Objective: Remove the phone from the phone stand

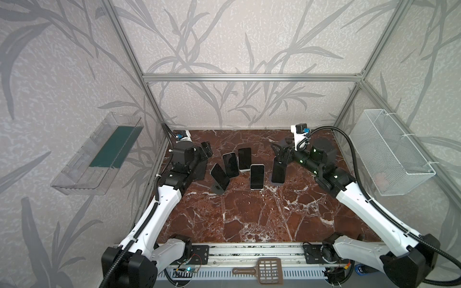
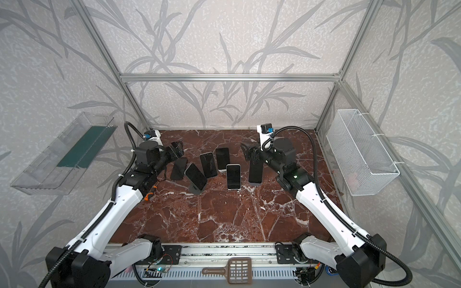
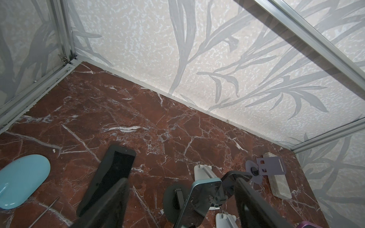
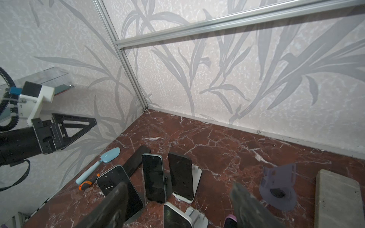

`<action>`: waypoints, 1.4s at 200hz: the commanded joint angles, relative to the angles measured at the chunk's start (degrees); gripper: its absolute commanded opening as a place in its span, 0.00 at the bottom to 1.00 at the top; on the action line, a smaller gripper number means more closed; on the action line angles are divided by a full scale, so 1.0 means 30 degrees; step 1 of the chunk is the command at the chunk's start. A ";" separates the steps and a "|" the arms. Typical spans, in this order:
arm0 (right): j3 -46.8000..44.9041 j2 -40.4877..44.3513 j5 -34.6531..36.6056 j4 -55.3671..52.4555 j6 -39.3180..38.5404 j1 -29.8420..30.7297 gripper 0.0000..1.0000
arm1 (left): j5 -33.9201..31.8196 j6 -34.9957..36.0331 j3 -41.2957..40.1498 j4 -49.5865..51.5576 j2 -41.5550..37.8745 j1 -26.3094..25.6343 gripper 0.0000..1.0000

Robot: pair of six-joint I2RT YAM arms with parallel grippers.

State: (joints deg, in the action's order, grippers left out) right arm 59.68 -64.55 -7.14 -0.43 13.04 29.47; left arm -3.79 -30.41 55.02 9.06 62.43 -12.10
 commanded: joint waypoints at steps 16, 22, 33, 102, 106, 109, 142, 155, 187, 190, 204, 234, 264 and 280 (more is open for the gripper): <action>-0.0109 0.0033 0.0169 -0.0763 -0.1525 0.2231 0.86 | -0.1622 0.0008 0.0167 -0.0029 -0.1109 -0.0215 0.84; -0.0013 -0.0161 0.0254 -0.0844 -0.1769 0.2745 0.87 | -0.1646 -0.0002 0.0120 -0.0097 -0.1171 -0.0188 0.84; 0.0157 -0.0509 0.0571 -0.0894 -0.2030 0.3662 0.89 | -0.1691 -0.0058 0.0036 -0.0176 -0.1281 -0.0186 0.84; -0.1350 -0.0937 1.1525 0.1284 -0.0800 0.8834 0.92 | 0.0131 -0.1129 -0.0673 -0.1733 -0.1870 -0.0186 0.84; -0.1356 -0.0966 1.1879 0.1288 -0.0753 0.8998 0.92 | 0.0426 -0.1216 -0.0697 -0.1839 -0.1857 -0.0190 0.84; -0.1371 -0.0980 1.2018 0.1347 -0.0744 0.9114 0.92 | 0.0603 -0.1290 -0.0704 -0.1898 -0.1856 -0.0212 0.83; -0.0931 -0.1231 1.0859 0.0202 -0.1453 0.9322 0.92 | 0.2022 -0.2311 -0.0776 -0.2353 -0.1856 -0.0215 0.82; -0.0968 -0.0897 1.1546 -0.0443 -0.1392 0.9314 0.93 | 0.2490 -0.2809 -0.0950 -0.2706 -0.1855 -0.0239 0.81; -0.1912 -0.0075 1.3291 -0.0429 -0.0703 0.9306 0.93 | 0.3132 -0.2461 -0.0736 -0.2758 -0.1578 -0.0641 0.77; -0.1954 -0.0052 1.3349 -0.0468 -0.0613 0.9306 0.93 | 0.3083 -0.2372 -0.0679 -0.2680 -0.1569 -0.0741 0.78; -0.2130 -0.0016 1.3566 -0.0811 -0.0423 0.9306 0.93 | 0.2356 -0.2087 -0.0530 -0.2150 -0.1514 -0.1123 0.77; -0.3101 0.0500 1.0860 0.0622 -0.2689 0.9310 0.93 | 0.0109 -0.1155 -0.0267 -0.1029 -0.1655 -0.2250 0.77; -0.2289 -0.0339 0.6087 0.0782 -0.4928 0.9334 0.99 | -0.0244 -0.1171 -0.0479 -0.1203 -0.1971 -0.2325 0.78; -0.1425 -0.1426 0.4274 0.0804 -0.5233 0.9314 1.00 | -0.0621 -0.0915 -0.0558 -0.1255 -0.2145 -0.2321 0.79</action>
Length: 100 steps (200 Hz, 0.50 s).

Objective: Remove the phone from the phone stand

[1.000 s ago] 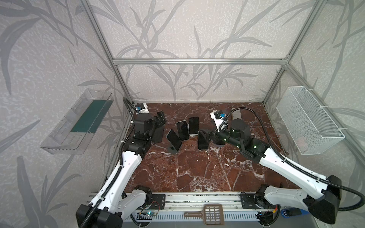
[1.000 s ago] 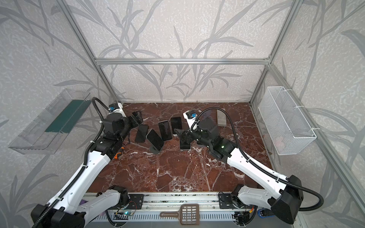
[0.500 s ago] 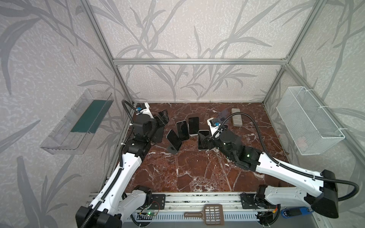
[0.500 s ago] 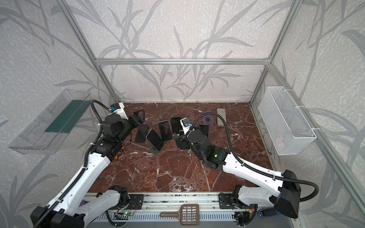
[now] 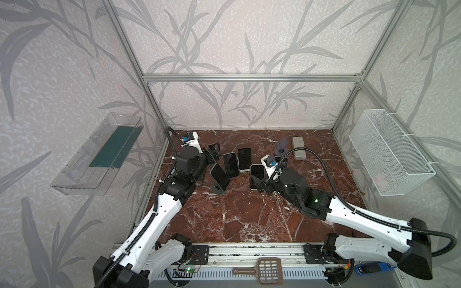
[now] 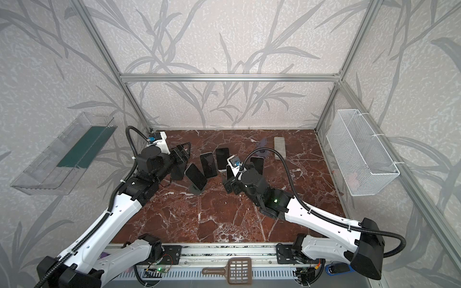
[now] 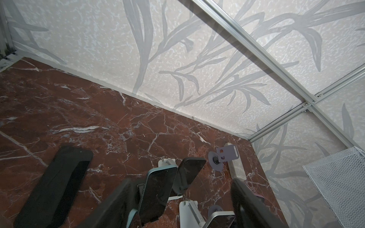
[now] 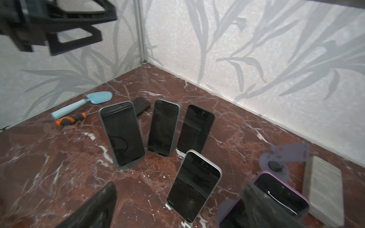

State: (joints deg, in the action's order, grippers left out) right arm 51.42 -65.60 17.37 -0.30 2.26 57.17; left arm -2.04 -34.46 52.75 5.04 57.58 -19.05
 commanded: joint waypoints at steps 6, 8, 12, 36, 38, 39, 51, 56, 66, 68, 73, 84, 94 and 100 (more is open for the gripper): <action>0.1669 -0.1669 -0.4643 0.1014 -0.1747 0.0083 0.99 | -0.1489 0.0609 0.0228 0.0156 -0.0601 0.0020 0.79; 0.1698 -0.1766 -0.4762 0.1054 -0.1749 0.0094 0.99 | -0.1605 0.0659 0.0228 0.0186 -0.0615 0.0021 0.79; 0.1867 -0.2098 -0.5142 0.1286 -0.1849 0.0078 0.99 | -0.1838 0.0749 0.0243 0.0243 -0.0660 0.0049 0.80; 0.3106 -0.4272 -0.7174 0.2082 -0.2154 0.0083 0.99 | -0.3419 0.1397 0.0262 0.0561 -0.1096 0.0299 0.84; 0.3266 -0.4465 -0.7358 0.2140 -0.2159 0.0092 0.99 | -0.3566 0.1427 0.0244 0.0551 -0.1134 0.0325 0.85; 0.3332 -0.4570 -0.7423 0.2159 -0.2174 0.0084 0.99 | -0.3625 0.1432 0.0236 0.0534 -0.1170 0.0334 0.85; 0.4204 -0.5681 -0.8252 0.2394 -0.2261 0.0088 0.99 | -0.4329 0.1552 0.0107 0.0539 -0.1448 0.0473 0.87; 0.4549 -0.6139 -0.8556 0.2489 -0.2349 0.0077 0.99 | -0.4558 0.1554 0.0058 0.0482 -0.1538 0.0530 0.88; 0.5216 -0.6955 -0.8924 0.2585 -0.2451 0.0096 0.99 | -0.4836 0.1587 -0.0024 0.0436 -0.1724 0.0685 0.90; 0.5332 -0.7135 -0.8982 0.2617 -0.2475 0.0088 0.99 | -0.4865 0.1570 -0.0025 0.0424 -0.1745 0.0715 0.90; 0.5664 -0.7525 -0.9060 0.2645 -0.2573 0.0083 0.99 | -0.4936 0.1590 -0.0059 0.0379 -0.1835 0.0819 0.90; 0.6329 -0.8289 -0.9204 0.2625 -0.2719 0.0027 0.99 | -0.5042 0.1523 -0.0093 0.0379 -0.1964 0.1077 0.90; 0.6884 -0.8928 -0.9389 0.2589 -0.2770 -0.0038 0.99 | -0.5079 0.1385 -0.0162 0.0357 -0.2080 0.1288 0.91; 0.7165 -0.9272 -0.9569 0.2617 -0.2743 -0.0098 0.99 | -0.4994 0.1290 -0.0245 0.0231 -0.2110 0.1404 0.91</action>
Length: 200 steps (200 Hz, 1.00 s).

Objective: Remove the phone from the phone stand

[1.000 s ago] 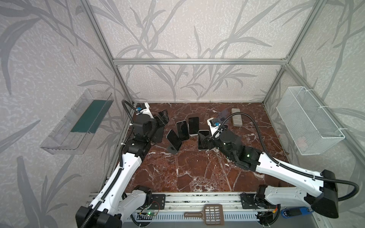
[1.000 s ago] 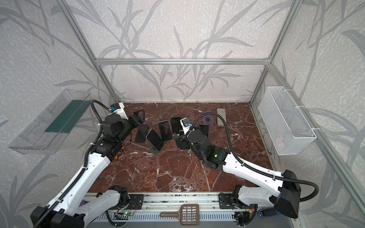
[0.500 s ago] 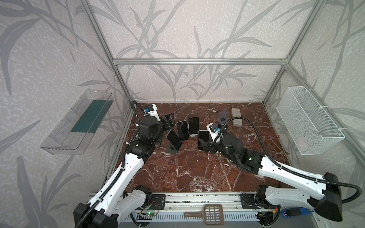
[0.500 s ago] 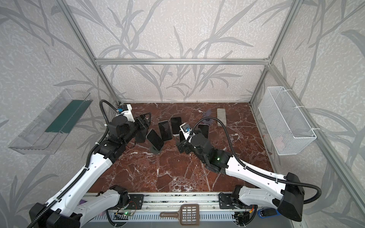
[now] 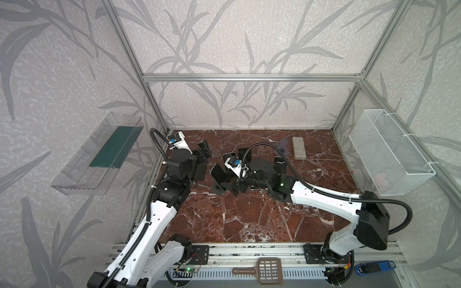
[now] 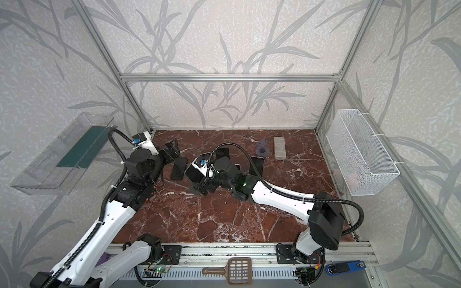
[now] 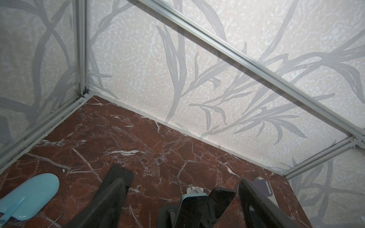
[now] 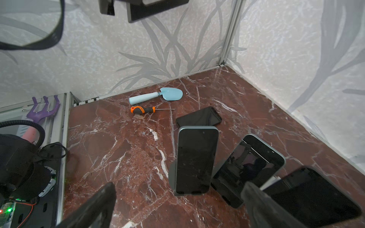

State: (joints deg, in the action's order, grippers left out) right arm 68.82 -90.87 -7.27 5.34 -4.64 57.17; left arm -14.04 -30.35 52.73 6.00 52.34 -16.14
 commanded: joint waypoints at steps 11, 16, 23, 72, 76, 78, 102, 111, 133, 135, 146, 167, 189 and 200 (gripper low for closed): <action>0.1800 -0.1497 -0.1557 0.0796 -0.0361 -0.0284 0.99 | -0.0732 -0.0260 -0.0331 -0.0269 -0.0371 0.0624 0.90; 0.2037 -0.1782 -0.1618 0.0751 -0.0364 -0.0373 0.99 | -0.0628 -0.0351 -0.0337 -0.0272 -0.0366 0.0697 0.91; 0.2361 -0.2157 -0.1664 0.0644 -0.0393 -0.0500 0.99 | -0.0420 -0.0457 -0.0298 -0.0253 -0.0315 0.0819 0.90; 0.4442 -0.4730 -0.2463 -0.0163 -0.0677 -0.1319 0.99 | 0.0498 -0.1151 -0.0401 -0.0466 -0.0316 0.1563 0.91; 0.4545 -0.4942 -0.2470 -0.0195 -0.0682 -0.1393 0.99 | 0.0558 -0.1206 -0.0405 -0.0468 -0.0333 0.1613 0.90; 0.4616 -0.5024 -0.2463 -0.0213 -0.0701 -0.1427 0.99 | 0.0618 -0.1247 -0.0408 -0.0496 -0.0328 0.1641 0.90; 0.5218 -0.5805 -0.2585 -0.0467 -0.0874 -0.1714 0.99 | 0.1030 -0.1484 -0.0397 -0.0532 -0.0217 0.1915 0.91; 0.5381 -0.6016 -0.2609 -0.0532 -0.0981 -0.1741 0.99 | 0.1154 -0.1555 -0.0409 -0.0558 -0.0171 0.2003 0.91; 0.6037 -0.6737 -0.2749 -0.1093 -0.1142 -0.1807 0.99 | 0.1465 -0.1714 -0.0409 -0.0614 -0.0044 0.2236 0.91; 0.6087 -0.6791 -0.2759 -0.1155 -0.1146 -0.1802 0.99 | 0.1497 -0.1726 -0.0409 -0.0621 -0.0021 0.2243 0.90; 0.6308 -0.7069 -0.2893 -0.1339 -0.1218 -0.1800 0.99 | 0.1669 -0.1813 -0.0424 -0.0678 0.0014 0.2382 0.90; 0.6456 -0.7396 -0.3568 -0.1283 -0.1238 -0.1800 0.99 | 0.2041 -0.1979 -0.0438 -0.0744 0.0131 0.2593 0.91; 0.6738 -0.7720 -0.3548 -0.1518 -0.1375 -0.1826 0.99 | 0.2320 -0.2123 -0.0440 -0.0828 0.0262 0.2706 0.90; 0.6710 -0.7817 -0.3402 -0.1354 -0.1346 -0.1885 0.99 | 0.2450 -0.2174 -0.0456 -0.0870 0.0319 0.2743 0.91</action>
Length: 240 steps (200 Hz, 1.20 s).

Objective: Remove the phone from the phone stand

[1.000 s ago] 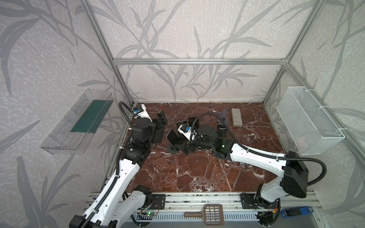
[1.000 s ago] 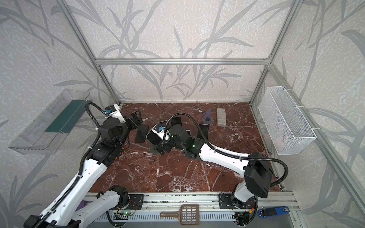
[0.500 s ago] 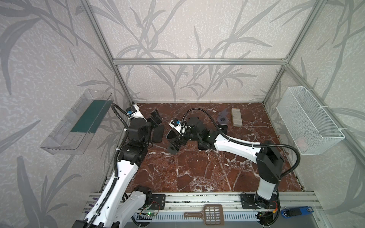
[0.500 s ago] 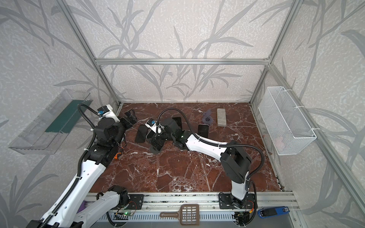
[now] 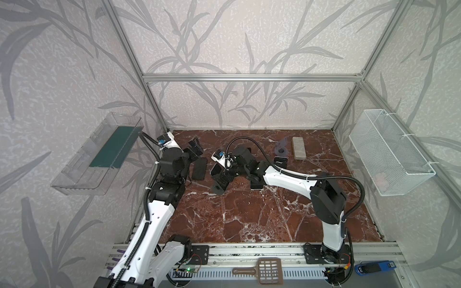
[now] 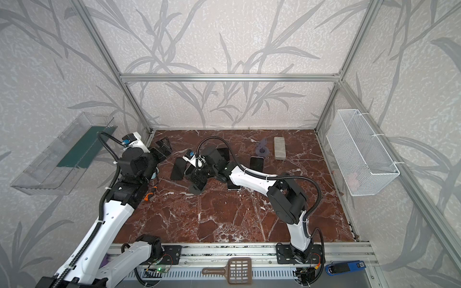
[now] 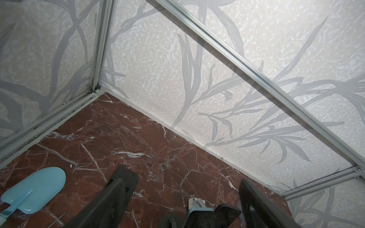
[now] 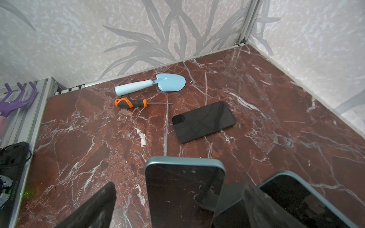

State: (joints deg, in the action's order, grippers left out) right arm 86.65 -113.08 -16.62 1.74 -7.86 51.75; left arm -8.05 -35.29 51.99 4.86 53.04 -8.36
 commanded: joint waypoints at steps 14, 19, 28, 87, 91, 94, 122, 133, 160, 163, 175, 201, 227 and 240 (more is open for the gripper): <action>0.0808 -0.0535 -0.0260 -0.0029 -0.0168 -0.0161 0.99 | 0.0589 -0.0571 -0.0205 -0.0551 0.0112 0.0179 0.90; 0.0858 -0.0618 -0.0264 -0.0037 -0.0144 -0.0190 0.99 | 0.0645 -0.0571 -0.0197 -0.0543 0.0105 0.0208 0.90; 0.0951 -0.0765 -0.0375 -0.0121 -0.0145 -0.0199 0.99 | 0.0689 -0.0597 -0.0213 -0.0585 0.0141 0.0236 0.91; 0.1348 -0.1514 -0.0524 0.0001 0.0025 -0.0286 0.99 | 0.1108 -0.0718 -0.0268 -0.0750 0.0252 0.0355 0.90; 0.1350 -0.1557 -0.0527 0.0063 0.0040 -0.0286 0.99 | 0.1129 -0.0721 -0.0277 -0.0757 0.0264 0.0379 0.91; 0.1350 -0.1579 -0.0524 0.0087 0.0067 -0.0312 0.99 | 0.1154 -0.0718 -0.0263 -0.0748 0.0278 0.0384 0.90; 0.1511 -0.1859 -0.0450 0.0215 0.0209 -0.0373 0.99 | 0.1336 -0.0805 -0.0283 -0.0823 0.0306 0.0470 0.91; 0.1555 -0.1981 -0.0381 0.0295 0.0290 -0.0374 0.99 | 0.1396 -0.0836 -0.0280 -0.0854 0.0317 0.0489 0.91; 0.1614 -0.2264 -0.0407 0.0657 0.0719 -0.0517 0.99 | 0.1519 -0.0898 -0.0280 -0.0918 0.0339 0.0555 0.91; 0.1614 -0.2272 -0.0407 0.0722 0.0778 -0.0523 0.99 | 0.1554 -0.0909 -0.0278 -0.0933 0.0339 0.0560 0.90; 0.1640 -0.2415 -0.0483 0.0939 0.0959 -0.0520 0.99 | 0.1628 -0.0923 -0.0294 -0.0974 0.0372 0.0538 0.91; 0.1629 -0.2758 -0.0498 0.1260 0.1229 -0.0528 0.99 | 0.1712 -0.0954 -0.0295 -0.0963 0.0412 0.0618 0.90; 0.1400 -0.2814 -0.0663 0.1729 0.1635 -0.0528 1.00 | 0.1851 -0.0984 -0.0279 -0.1055 0.0434 0.0647 0.90; 0.1133 -0.2704 -0.0795 0.2037 0.1745 -0.0520 0.97 | 0.1925 -0.1040 -0.0280 -0.1035 0.0427 0.0662 0.90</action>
State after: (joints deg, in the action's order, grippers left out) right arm 90.04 -121.12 -17.85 4.23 -4.23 50.35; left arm -2.85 -37.32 51.57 3.14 54.17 -6.90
